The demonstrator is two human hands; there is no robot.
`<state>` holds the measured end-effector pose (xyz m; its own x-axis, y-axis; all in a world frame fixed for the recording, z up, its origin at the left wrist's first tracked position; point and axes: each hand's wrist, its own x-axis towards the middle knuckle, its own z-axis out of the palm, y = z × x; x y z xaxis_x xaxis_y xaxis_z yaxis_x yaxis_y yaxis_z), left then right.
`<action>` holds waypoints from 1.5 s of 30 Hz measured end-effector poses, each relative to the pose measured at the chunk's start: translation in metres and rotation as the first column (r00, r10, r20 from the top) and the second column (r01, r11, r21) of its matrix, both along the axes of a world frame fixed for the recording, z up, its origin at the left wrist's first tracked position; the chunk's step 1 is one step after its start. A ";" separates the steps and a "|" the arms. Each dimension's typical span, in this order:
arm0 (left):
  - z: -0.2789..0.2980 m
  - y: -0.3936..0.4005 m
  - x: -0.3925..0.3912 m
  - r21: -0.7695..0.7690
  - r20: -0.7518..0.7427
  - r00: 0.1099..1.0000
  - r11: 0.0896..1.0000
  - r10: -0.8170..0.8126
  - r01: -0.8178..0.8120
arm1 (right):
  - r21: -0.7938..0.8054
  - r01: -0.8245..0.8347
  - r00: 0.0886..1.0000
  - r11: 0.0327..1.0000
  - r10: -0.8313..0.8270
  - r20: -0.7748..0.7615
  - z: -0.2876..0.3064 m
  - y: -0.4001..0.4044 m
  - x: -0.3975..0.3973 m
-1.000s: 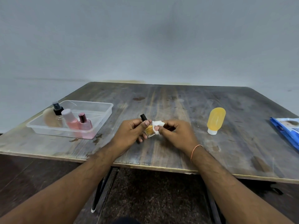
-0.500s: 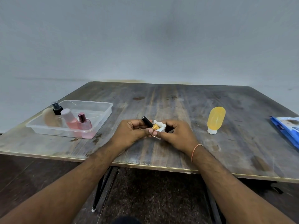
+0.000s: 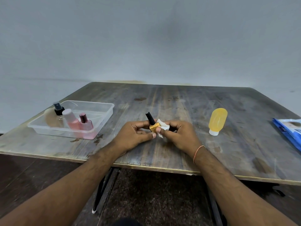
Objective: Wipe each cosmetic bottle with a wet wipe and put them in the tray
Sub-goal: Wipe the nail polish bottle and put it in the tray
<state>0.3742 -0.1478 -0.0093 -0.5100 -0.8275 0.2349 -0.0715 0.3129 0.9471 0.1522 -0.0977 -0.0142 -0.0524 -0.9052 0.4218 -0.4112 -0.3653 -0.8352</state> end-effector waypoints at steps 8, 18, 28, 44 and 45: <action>-0.004 -0.004 -0.003 -0.018 -0.007 0.992 0.992 0.128 -0.128 | -0.013 0.071 0.983 0.997 -0.068 0.171 0.003 -0.002 -0.001; -0.008 -0.007 -0.010 -0.260 0.198 0.959 0.954 0.204 -0.149 | -0.018 -0.042 0.972 0.999 0.045 0.230 0.001 -0.002 -0.004; -0.012 -0.005 -0.011 -0.425 0.294 0.942 0.905 0.163 -0.023 | -0.045 0.028 0.999 0.999 -0.027 0.020 -0.001 -0.007 -0.003; -0.012 -0.001 -0.007 -0.736 0.247 0.865 0.665 0.436 -0.125 | 0.082 0.051 0.999 0.995 -0.052 0.007 -0.004 -0.009 -0.001; -0.012 -0.001 -0.007 -0.742 0.236 0.859 0.656 0.454 -0.142 | 0.078 0.051 0.999 0.996 -0.051 0.009 -0.004 -0.009 -0.001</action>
